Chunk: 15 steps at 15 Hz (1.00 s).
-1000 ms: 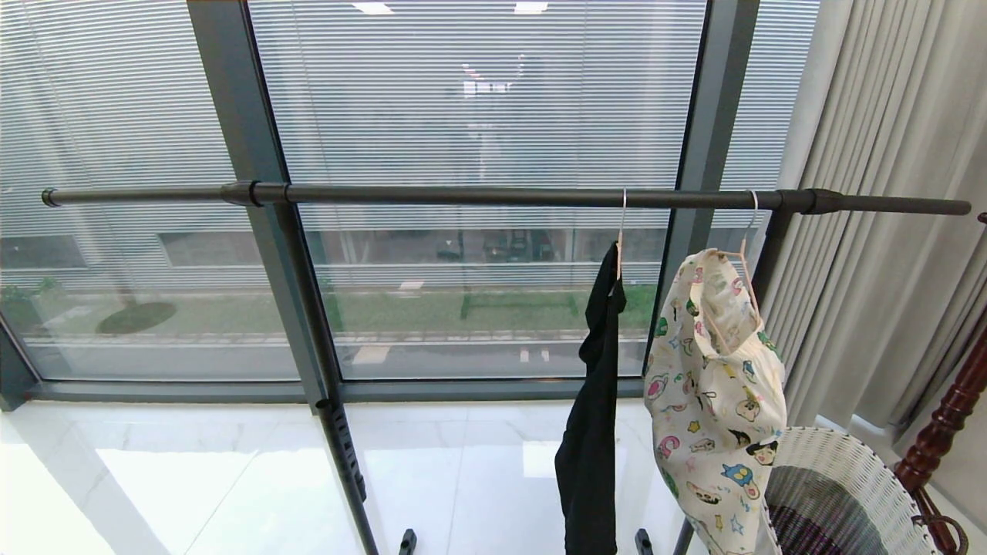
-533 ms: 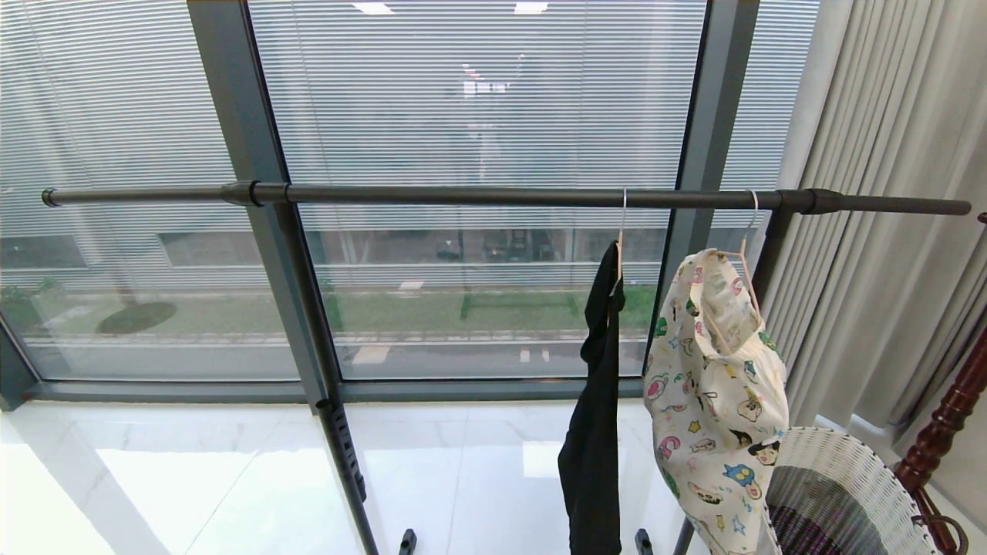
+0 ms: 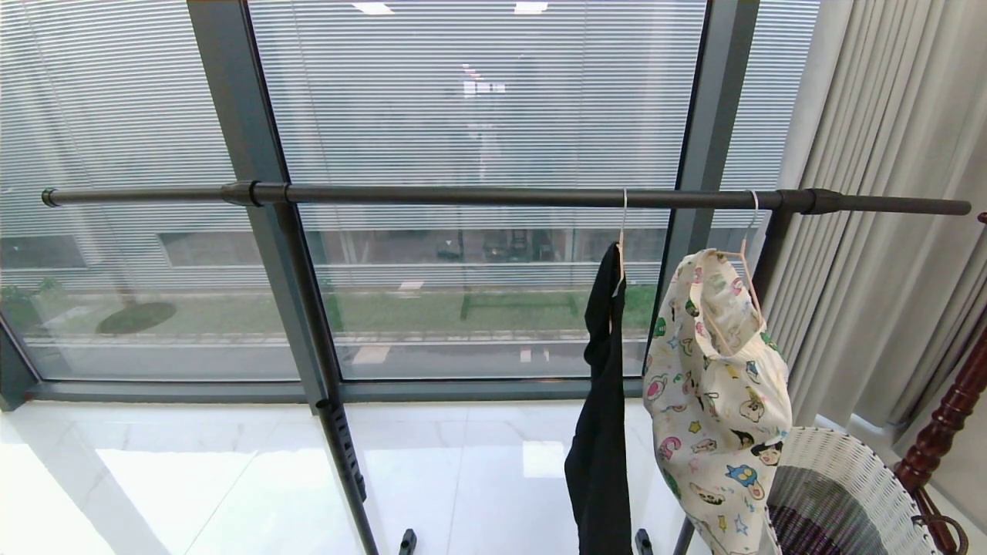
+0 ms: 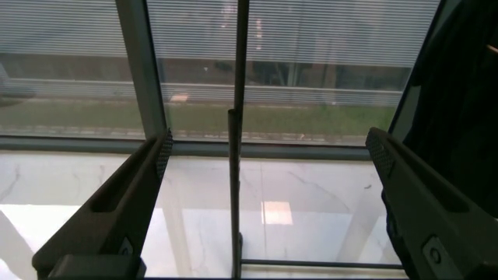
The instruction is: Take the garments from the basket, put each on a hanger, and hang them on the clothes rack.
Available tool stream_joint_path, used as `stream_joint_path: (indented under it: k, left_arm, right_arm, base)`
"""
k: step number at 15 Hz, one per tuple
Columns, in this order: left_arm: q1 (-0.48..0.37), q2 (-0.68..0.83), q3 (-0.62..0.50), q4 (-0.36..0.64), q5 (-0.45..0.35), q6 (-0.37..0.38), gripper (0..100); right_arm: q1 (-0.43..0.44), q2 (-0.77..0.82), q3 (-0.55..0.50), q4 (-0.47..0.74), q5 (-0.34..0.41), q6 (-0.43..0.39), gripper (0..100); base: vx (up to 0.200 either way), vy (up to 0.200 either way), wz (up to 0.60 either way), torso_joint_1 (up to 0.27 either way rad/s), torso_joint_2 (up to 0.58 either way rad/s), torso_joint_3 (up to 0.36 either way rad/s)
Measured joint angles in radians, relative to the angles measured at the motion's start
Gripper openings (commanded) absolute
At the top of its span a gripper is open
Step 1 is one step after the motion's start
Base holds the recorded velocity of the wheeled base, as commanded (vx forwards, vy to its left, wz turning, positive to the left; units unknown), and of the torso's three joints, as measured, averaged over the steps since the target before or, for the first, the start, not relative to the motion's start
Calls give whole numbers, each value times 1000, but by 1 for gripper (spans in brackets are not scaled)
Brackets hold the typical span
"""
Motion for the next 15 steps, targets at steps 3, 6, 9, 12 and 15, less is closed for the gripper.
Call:
stream_joint_path:
  k: [3,6,9,12,15]
  left_arm:
    - [-1,0,0,0,1,0,100]
    - [-1,0,0,0,2,0,100]
    - [0,0,0,0,2,0,100]
    - [0,0,0,0,1,0,100]
    - [0,0,0,0,1,0,100]
  right_arm:
    - [0,0,0,0,0,-2,100]
    - [0,0,0,0,0,-3,100]
    - [0,0,0,0,-11,-3,100]
    - [0,0,0,0,-14,-3,100]
    - [0,0,0,0,-13,-3,100]
  base:
    - [0,0,0,0,0,0]
    - [0,0,0,0,0,0]
    - [0,0,0,0,0,0]
    - [0,0,0,0,0,0]
    - [0,0,0,0,0,0]
